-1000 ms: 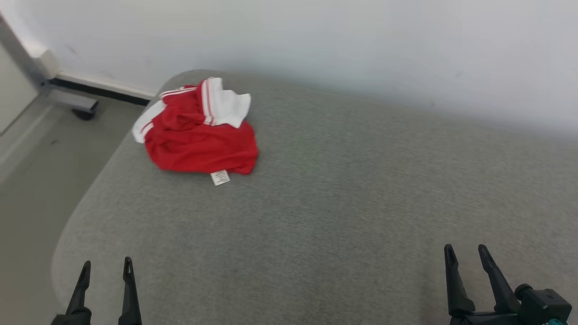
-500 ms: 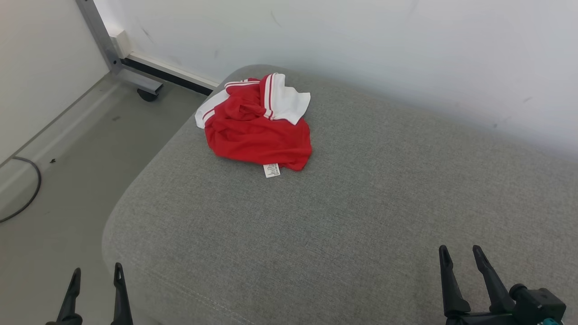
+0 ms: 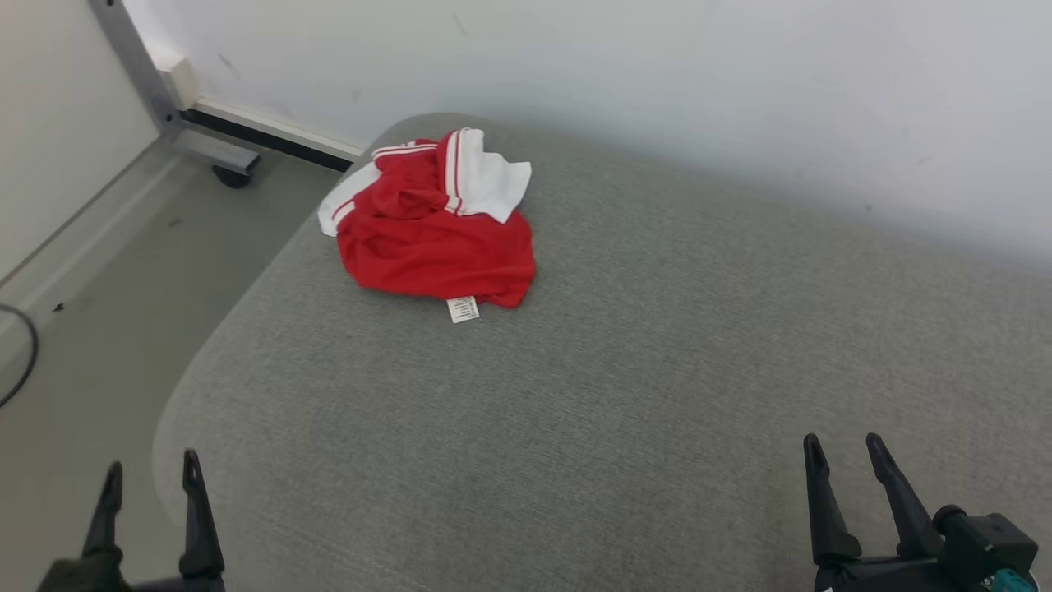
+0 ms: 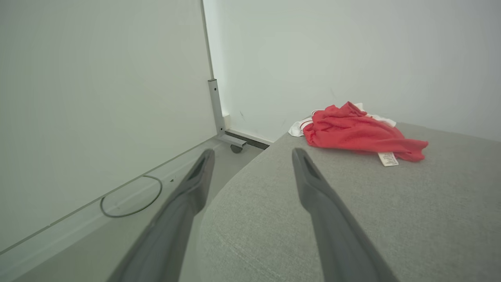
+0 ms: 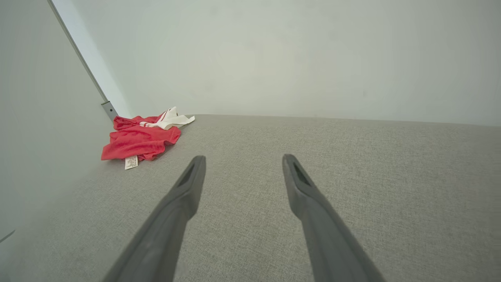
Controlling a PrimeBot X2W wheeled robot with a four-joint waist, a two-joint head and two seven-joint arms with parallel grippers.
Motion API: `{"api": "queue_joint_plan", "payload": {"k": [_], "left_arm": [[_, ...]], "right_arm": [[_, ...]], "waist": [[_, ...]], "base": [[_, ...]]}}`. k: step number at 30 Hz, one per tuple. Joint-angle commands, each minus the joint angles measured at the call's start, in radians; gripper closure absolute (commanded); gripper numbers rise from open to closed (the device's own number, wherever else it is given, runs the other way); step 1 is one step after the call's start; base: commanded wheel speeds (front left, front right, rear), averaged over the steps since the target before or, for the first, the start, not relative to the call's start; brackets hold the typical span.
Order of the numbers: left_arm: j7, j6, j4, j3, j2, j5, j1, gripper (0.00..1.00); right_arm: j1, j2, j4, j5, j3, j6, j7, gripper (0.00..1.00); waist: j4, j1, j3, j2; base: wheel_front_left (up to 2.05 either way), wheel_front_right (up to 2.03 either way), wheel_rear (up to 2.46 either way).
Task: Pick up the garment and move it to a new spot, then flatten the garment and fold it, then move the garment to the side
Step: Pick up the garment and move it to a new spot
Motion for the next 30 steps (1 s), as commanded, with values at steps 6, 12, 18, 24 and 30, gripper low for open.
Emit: {"api": "queue_joint_plan", "payload": {"k": [6, 12, 18, 24, 30], "left_arm": [[0.000, -0.008, 0.048, 0.024, 0.042, -0.038, -0.160, 0.00], [0.022, -0.024, 0.107, 0.037, 0.099, -0.070, -0.326, 0.00], [0.051, -0.030, 0.161, 0.045, 0.161, -0.090, -0.529, 0.00], [0.095, -0.041, 0.248, 0.039, 0.246, -0.096, -0.723, 0.00], [0.156, -0.048, 0.341, 0.039, 0.316, -0.107, -0.834, 0.00]], "right_arm": [[-0.034, -0.020, -0.023, -0.013, -0.015, -0.002, 0.007, 0.00], [-0.070, -0.030, -0.043, -0.021, -0.030, -0.002, 0.010, 0.00], [-0.128, -0.043, -0.087, -0.026, -0.046, -0.002, 0.007, 0.00], [-0.166, -0.041, -0.119, -0.035, -0.069, -0.002, -0.006, 0.00], [-0.174, -0.035, -0.145, -0.044, -0.094, -0.002, -0.010, 0.00]], "waist": [[-0.118, 0.0001, 0.077, 0.0000], [-0.205, 0.0001, 0.144, 0.0000], [-0.309, 0.0001, 0.260, 0.0000], [-0.415, 0.0001, 0.365, 0.0000], [-0.468, 0.0001, 0.434, 0.0000]], "base": [[0.00, 0.00, 0.00], [0.00, 0.00, 0.00], [0.00, 0.00, 0.00], [0.00, 0.00, 0.00], [0.00, 0.00, 0.00]]}}
